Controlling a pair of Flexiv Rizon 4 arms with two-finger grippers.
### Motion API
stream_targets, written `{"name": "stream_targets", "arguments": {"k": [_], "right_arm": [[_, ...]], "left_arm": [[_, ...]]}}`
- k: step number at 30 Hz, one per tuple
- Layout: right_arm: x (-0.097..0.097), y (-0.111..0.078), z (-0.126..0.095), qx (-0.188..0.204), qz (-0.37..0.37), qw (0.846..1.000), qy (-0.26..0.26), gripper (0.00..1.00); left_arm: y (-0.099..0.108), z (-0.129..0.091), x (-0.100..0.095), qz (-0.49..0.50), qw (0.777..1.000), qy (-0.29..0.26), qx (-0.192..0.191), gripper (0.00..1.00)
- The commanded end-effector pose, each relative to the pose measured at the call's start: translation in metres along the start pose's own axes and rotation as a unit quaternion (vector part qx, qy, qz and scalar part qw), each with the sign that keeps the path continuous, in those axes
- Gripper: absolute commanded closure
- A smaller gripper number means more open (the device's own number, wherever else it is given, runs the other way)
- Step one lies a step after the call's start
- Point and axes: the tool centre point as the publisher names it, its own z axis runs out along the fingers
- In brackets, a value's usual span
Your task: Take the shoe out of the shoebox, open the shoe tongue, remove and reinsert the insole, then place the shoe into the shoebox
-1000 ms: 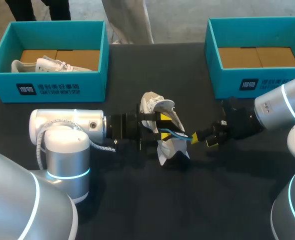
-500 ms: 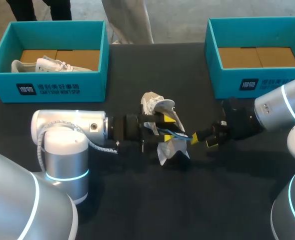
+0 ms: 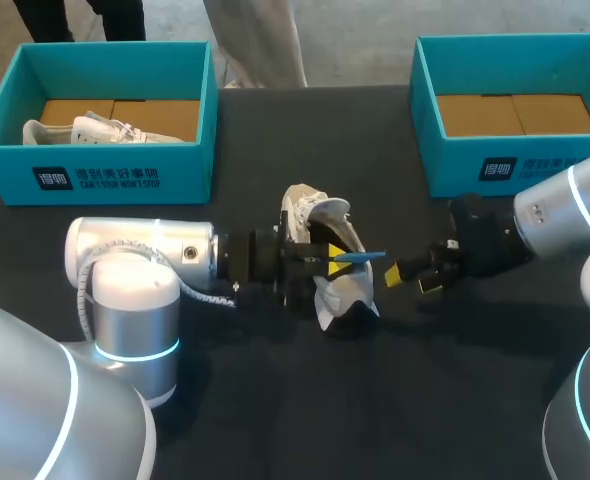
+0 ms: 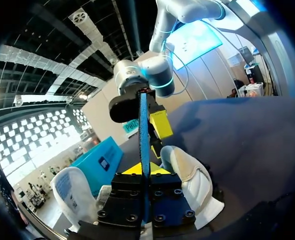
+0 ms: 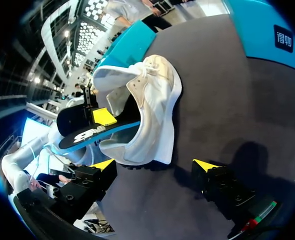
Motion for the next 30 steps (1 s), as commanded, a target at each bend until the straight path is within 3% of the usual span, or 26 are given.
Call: {"name": "stream_targets", "arguments": {"k": [1,17,22,24,26,30], "right_arm": [[-0.001,-0.002,-0.004,0.002,-0.001,1.000,-0.006,0.00],[-0.001,-0.005,-0.021,0.029,-0.025,0.999,-0.019,0.00],[-0.003,-0.005,-0.020,0.030,-0.021,0.999,-0.020,0.00],[-0.004,-0.005,-0.019,0.030,-0.020,0.999,-0.020,0.00],[-0.003,-0.004,-0.019,0.029,-0.019,0.999,-0.020,0.00],[-0.003,-0.003,-0.018,0.028,-0.019,0.999,-0.020,0.00]], "left_arm": [[0.005,0.002,0.000,0.000,1.000,0.002,-0.005,1.00],[0.028,0.003,0.000,0.010,1.000,-0.007,-0.018,1.00],[0.021,0.000,-0.007,0.013,1.000,-0.011,-0.017,1.00],[0.016,-0.002,-0.010,0.016,1.000,-0.013,-0.012,0.79],[0.011,-0.003,-0.013,0.020,1.000,-0.015,-0.008,0.71],[0.004,-0.002,-0.016,0.022,1.000,-0.016,0.002,0.68]]}}
